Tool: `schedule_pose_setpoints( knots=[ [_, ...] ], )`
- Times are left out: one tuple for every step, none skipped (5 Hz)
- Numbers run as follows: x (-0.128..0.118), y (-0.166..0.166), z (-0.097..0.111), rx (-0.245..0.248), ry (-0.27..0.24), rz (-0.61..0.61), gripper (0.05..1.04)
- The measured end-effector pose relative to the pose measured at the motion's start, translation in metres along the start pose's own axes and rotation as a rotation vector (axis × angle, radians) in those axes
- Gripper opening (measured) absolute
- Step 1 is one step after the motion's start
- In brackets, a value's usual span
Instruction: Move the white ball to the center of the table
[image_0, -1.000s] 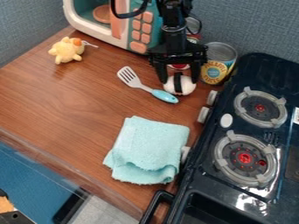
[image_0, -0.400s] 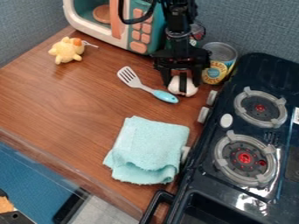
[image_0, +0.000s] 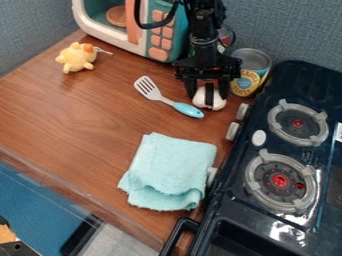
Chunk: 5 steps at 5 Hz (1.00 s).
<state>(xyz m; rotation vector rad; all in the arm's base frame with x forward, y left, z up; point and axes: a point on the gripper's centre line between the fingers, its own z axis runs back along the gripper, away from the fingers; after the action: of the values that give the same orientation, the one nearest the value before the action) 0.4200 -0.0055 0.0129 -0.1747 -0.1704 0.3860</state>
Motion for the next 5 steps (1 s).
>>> schedule_pose_setpoints(
  knots=[
    [-0.003, 0.001, 0.004, -0.001, -0.015, -0.007, 0.766],
    [-0.010, 0.006, 0.019, 0.021, -0.044, -0.011, 0.763],
    [-0.008, 0.019, 0.070, 0.022, -0.179, 0.061, 0.737],
    [-0.009, 0.043, 0.105, 0.012, -0.252, 0.141, 0.735],
    [-0.019, 0.063, 0.133, 0.019, -0.311, 0.200, 0.735]
  ],
)
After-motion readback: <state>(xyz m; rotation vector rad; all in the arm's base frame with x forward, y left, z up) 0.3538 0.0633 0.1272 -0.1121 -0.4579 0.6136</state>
